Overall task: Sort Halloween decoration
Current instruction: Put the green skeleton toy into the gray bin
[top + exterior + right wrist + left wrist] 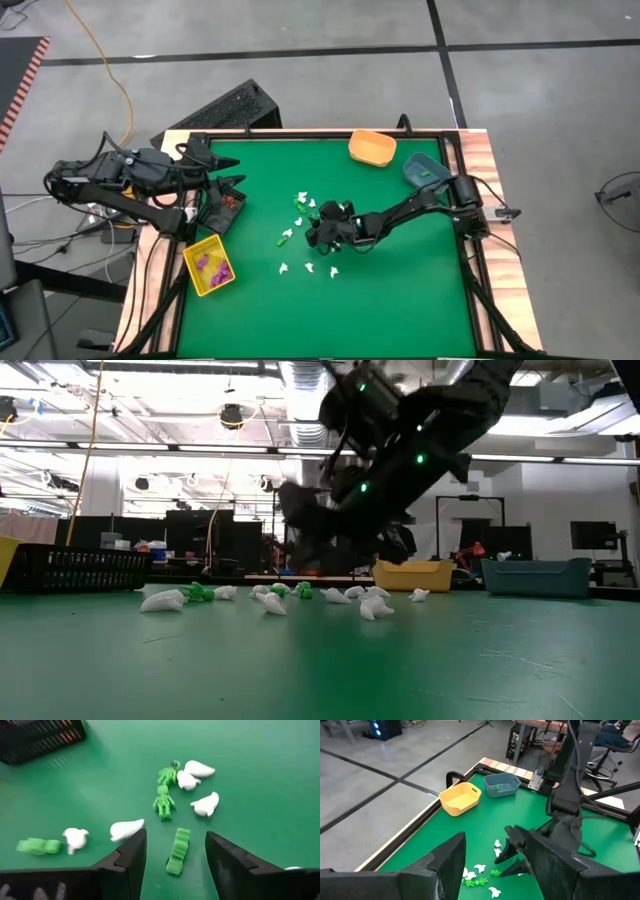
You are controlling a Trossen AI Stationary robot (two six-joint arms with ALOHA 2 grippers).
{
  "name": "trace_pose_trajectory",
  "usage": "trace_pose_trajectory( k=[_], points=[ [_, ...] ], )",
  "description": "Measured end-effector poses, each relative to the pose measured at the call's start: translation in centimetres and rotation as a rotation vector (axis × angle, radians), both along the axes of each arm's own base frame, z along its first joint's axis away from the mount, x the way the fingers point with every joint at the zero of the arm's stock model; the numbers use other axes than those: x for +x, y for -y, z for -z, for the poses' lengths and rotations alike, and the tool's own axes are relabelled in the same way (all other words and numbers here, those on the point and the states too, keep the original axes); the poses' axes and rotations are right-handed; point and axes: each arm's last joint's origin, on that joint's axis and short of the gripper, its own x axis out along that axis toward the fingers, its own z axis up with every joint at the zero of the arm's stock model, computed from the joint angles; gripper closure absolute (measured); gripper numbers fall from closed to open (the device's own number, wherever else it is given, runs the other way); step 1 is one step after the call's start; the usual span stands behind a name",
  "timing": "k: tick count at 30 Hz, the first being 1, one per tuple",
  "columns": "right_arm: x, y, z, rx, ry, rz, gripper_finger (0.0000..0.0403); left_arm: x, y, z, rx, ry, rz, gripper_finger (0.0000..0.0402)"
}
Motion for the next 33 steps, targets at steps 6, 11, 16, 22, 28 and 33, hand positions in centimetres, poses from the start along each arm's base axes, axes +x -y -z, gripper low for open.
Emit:
trace_pose_trajectory(
  k=[6, 11, 16, 22, 28, 33],
  points=[
    [0.8, 0.0, 2.3, 0.025, -0.032, 0.028, 0.0208, -0.1, 0.0, 0.2, 0.002, -0.021, 0.0, 0.0202],
    [0.6, 0.1, 2.8, 0.066, -0.043, 0.073, 0.0233, -0.1, 0.0, 0.2, 0.002, -0.025, 0.0, 0.0202],
    [0.4, 0.3, 2.8, 0.07, -0.058, 0.081, 0.0308, -0.1, 0.0, 0.2, 0.007, -0.027, 0.001, 0.0202],
    [0.3, 0.1, 2.4, 0.1, -0.05, 0.067, 0.0392, -0.1, 0.0, 0.2, 0.017, -0.031, 0.003, 0.0202],
    [0.0, 0.4, 0.6, 0.106, -0.057, 0.022, 0.039, -0.1, 0.0, 0.2, 0.018, -0.031, 0.003, 0.0202],
    [-0.7, 1.0, -2.5, 0.079, -0.023, 0.019, 0.0397, -0.1, 0.0, 0.2, 0.019, -0.032, 0.002, 0.0202]
  ],
)
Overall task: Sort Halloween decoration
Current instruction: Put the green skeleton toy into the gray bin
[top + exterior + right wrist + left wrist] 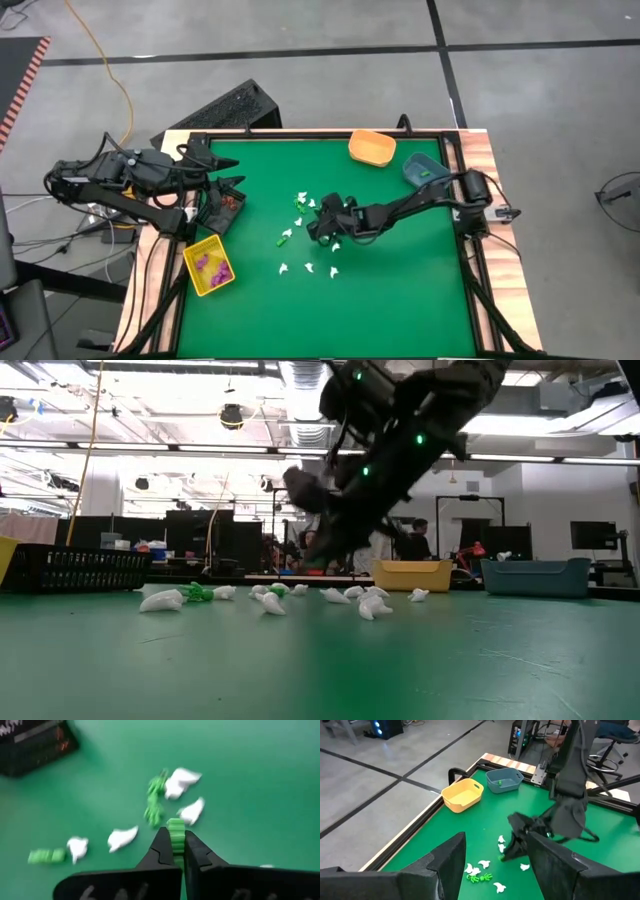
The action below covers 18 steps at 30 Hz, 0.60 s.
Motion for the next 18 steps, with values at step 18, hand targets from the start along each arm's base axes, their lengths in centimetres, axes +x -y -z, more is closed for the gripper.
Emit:
trace_pose_trajectory(
  k=[18],
  points=[
    [-13.2, 5.5, -9.7, 0.137, -0.306, 0.483, 0.0398, 0.1, 0.1, -0.1, -0.016, 0.01, 0.034, 0.0202]
  ],
)
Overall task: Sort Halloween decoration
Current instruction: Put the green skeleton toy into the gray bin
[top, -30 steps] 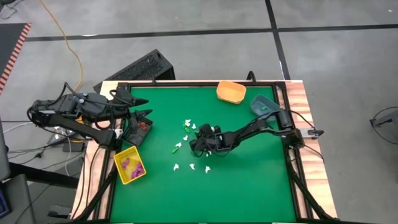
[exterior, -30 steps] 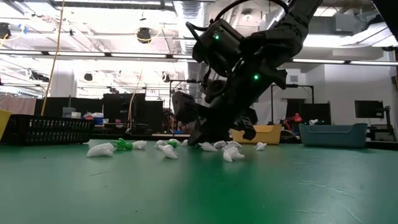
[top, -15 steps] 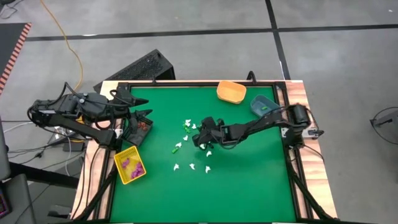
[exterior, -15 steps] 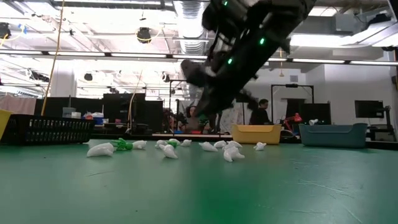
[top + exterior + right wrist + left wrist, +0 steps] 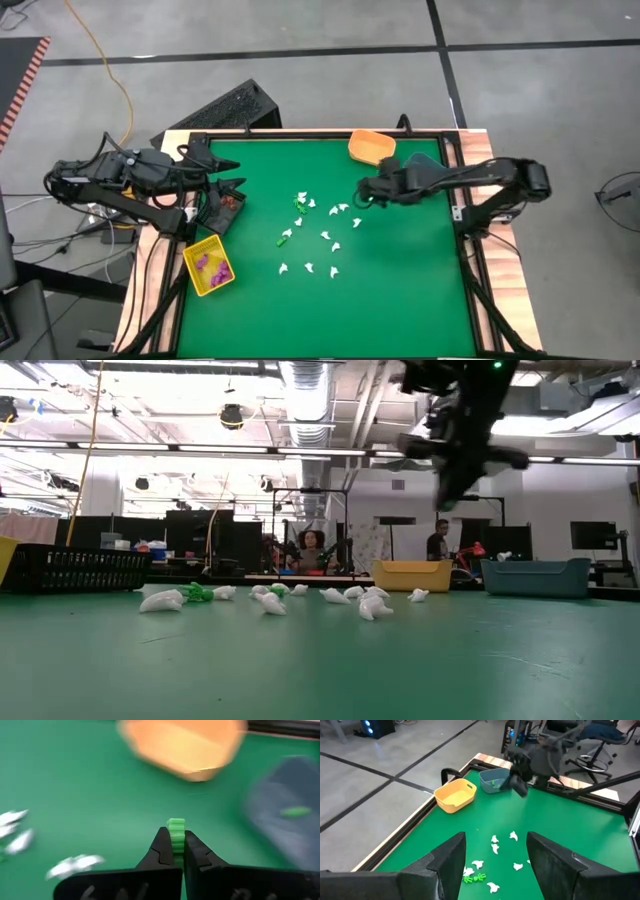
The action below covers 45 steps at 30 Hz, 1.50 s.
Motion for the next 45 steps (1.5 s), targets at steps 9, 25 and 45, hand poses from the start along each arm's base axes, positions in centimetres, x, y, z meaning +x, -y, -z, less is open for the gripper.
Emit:
trace_pose_trajectory(
  k=[9, 25, 45],
  points=[
    [-5.0, 2.6, -0.5, 0.04, -0.176, 0.267, 0.0398, 0.0, 0.0, 0.0, -0.01, 0.007, -0.003, 0.0202],
    [-7.3, 8.5, 4.9, 0.128, -0.075, 0.47, 0.0398, 0.0, 0.0, 0.0, -0.026, 0.005, -0.008, 0.0202],
    [-7.3, 10.3, 5.2, 0.098, -0.035, 0.408, 0.0202, 0.0, 0.0, 0.1, -0.024, -0.002, -0.008, 0.0202]
  ],
)
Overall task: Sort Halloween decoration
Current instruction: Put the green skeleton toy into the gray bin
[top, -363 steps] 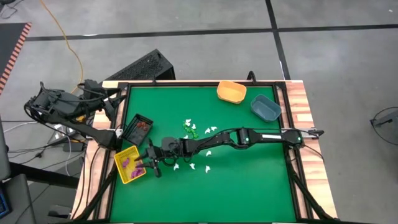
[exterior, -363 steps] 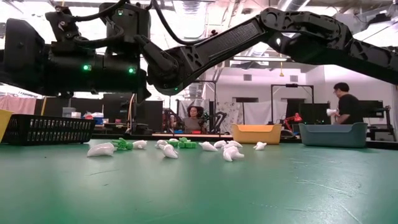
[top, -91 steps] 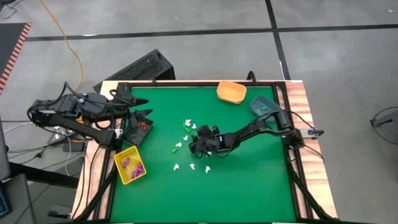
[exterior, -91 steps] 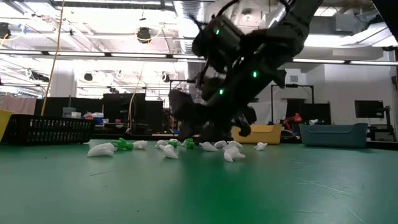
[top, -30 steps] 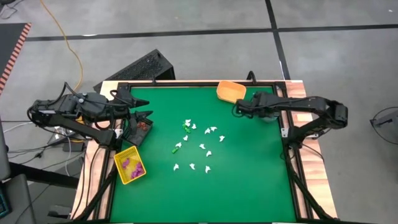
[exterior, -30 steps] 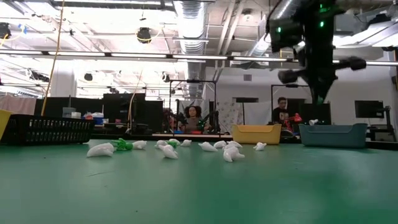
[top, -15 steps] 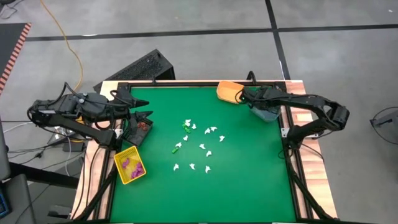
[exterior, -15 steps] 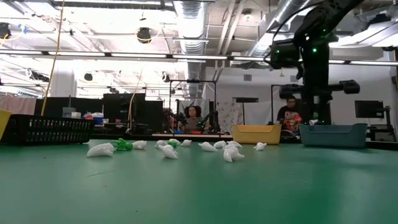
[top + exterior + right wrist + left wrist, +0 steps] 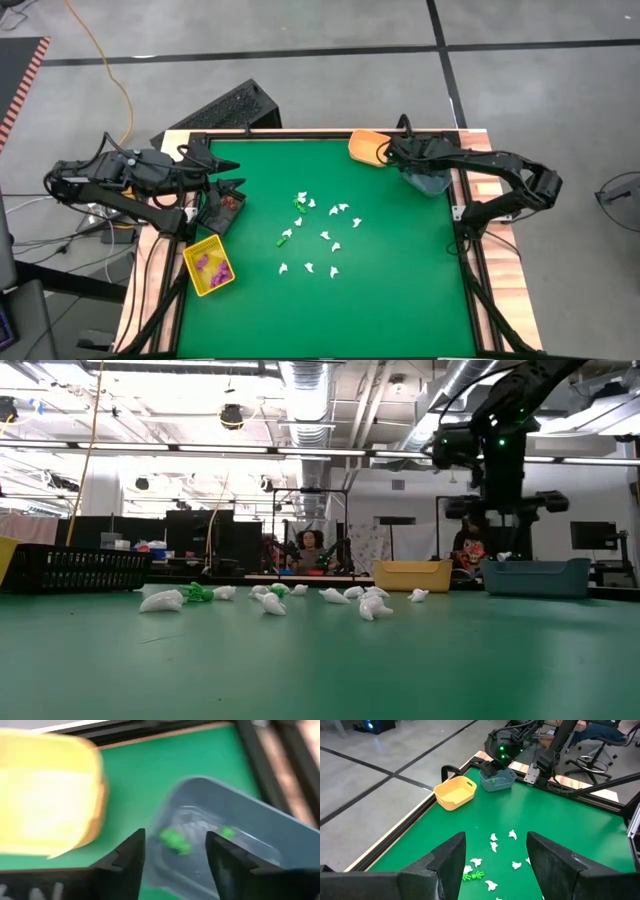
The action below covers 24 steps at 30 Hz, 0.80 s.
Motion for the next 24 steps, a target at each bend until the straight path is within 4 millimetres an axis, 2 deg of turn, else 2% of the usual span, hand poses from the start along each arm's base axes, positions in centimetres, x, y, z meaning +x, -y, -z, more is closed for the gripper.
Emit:
trace_pose_trajectory(
  k=[4, 8, 11, 15, 19, 24],
  points=[
    [1.9, -0.5, -0.4, -0.05, 0.051, -0.198, 0.0178, 0.0, 0.0, 0.0, 0.0, 0.0, 0.0, 0.0202],
    [4.7, -1.8, -1.4, -0.159, 0.167, -0.402, 0.0175, 0.0, 0.0, 0.0, -0.004, 0.002, -0.001, 0.0202],
    [7.2, -3.7, -2.7, -0.298, 0.252, -0.607, 0.0177, 0.0, 0.0, 0.0, -0.005, 0.002, -0.002, 0.0202],
    [10.2, -7.4, -4.0, -0.478, 0.342, -0.869, 0.0177, 0.0, 0.0, 0.0, -0.006, 0.003, -0.002, 0.0202],
    [12.6, -10.3, -3.1, -0.562, 0.37, -0.967, 0.0177, 0.0, 0.0, 0.0, -0.006, 0.004, -0.002, 0.0202],
    [16.0, -13.0, -0.1, -0.576, 0.355, -1.074, 0.0177, 0.0, 0.0, 0.0, -0.006, 0.004, -0.002, 0.0202]
  ],
)
